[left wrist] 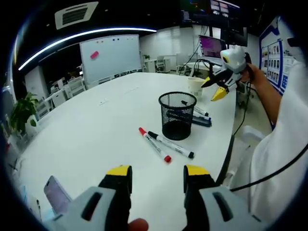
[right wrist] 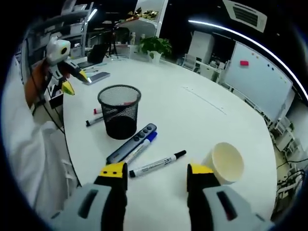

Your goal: Place the scattered laser pointers and whiteboard markers into the pen holder and stack the scattered paper cups together

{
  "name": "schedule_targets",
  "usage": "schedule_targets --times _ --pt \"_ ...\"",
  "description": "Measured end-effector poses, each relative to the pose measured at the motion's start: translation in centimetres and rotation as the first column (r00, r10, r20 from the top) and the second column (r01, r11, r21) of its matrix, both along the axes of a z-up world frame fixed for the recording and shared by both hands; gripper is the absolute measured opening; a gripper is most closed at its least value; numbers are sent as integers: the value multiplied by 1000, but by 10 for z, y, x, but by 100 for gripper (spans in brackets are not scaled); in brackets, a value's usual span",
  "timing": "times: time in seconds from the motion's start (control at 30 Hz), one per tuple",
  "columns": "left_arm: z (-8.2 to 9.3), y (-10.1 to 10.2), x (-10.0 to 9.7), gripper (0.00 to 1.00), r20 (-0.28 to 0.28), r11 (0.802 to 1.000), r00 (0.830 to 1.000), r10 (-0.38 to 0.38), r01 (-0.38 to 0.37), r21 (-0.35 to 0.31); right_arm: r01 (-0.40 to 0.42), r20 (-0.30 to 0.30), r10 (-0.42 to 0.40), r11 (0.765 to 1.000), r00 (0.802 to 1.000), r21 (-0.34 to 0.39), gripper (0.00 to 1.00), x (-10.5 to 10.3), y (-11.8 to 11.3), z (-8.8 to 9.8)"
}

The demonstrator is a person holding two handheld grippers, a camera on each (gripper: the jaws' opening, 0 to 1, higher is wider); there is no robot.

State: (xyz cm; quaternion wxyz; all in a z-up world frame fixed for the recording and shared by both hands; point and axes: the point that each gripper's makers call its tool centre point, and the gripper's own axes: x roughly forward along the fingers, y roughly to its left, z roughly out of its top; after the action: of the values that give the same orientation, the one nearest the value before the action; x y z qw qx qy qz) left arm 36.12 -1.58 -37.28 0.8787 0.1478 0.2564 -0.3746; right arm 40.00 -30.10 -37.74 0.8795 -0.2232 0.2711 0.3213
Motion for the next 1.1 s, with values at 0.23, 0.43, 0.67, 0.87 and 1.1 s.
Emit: schedule_targets --times 0.23,0.43,0.67,0.87,1.1 --pt "0 0 -1 44 -2 1000 1000 -2 2 3 -16 -5 16 1000 1000 0 51 -5 2 -3" --pt "0 -1 -3 44 -2 1000 1000 -9 9 8 -25 -17 25 1000 1000 -8 51 -7 4 -7" --pt "-1 0 -2 44 -4 1000 1000 -4 4 14 -13 -26 13 1000 1000 -9 52 -7 2 -11" --pt "1 -4 -3 43 0 1000 1000 -11 11 9 -9 -25 8 1000 1000 -8 54 -7 2 -12" --pt "-2 -1 -3 42 -3 1000 1000 -11 11 26 5 -32 -5 1000 999 -5 53 -6 1 -15"
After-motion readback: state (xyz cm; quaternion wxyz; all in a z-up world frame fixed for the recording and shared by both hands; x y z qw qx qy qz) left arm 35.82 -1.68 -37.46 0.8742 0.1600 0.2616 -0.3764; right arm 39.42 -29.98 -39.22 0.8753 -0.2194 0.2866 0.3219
